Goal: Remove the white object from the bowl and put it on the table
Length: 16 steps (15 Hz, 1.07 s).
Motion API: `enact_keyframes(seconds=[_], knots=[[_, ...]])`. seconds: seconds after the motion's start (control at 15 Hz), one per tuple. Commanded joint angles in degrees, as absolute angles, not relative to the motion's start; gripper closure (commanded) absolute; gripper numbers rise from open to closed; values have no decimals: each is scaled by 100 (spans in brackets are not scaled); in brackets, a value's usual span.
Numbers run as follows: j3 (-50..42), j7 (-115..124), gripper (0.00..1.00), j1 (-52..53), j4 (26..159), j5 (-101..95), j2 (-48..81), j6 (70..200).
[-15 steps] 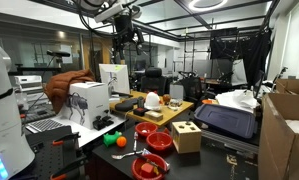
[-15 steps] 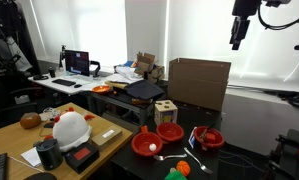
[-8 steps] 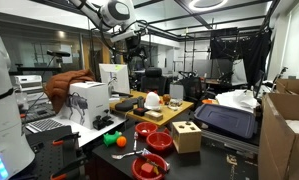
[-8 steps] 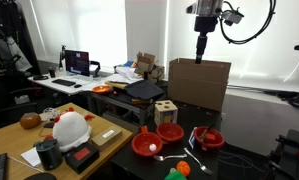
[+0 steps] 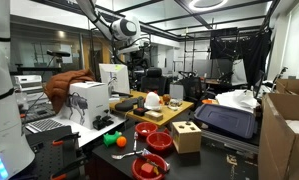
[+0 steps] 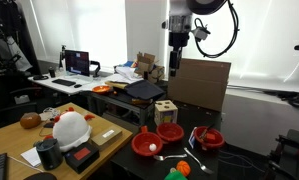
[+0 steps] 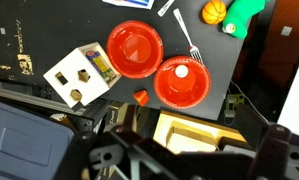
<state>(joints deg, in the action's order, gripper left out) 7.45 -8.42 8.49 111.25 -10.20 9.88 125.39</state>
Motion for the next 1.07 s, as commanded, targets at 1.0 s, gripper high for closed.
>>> enact_keyframes(seconds=[1.0], knots=[[508, 151, 0, 1545, 8132, -1548, 4620, 12467]])
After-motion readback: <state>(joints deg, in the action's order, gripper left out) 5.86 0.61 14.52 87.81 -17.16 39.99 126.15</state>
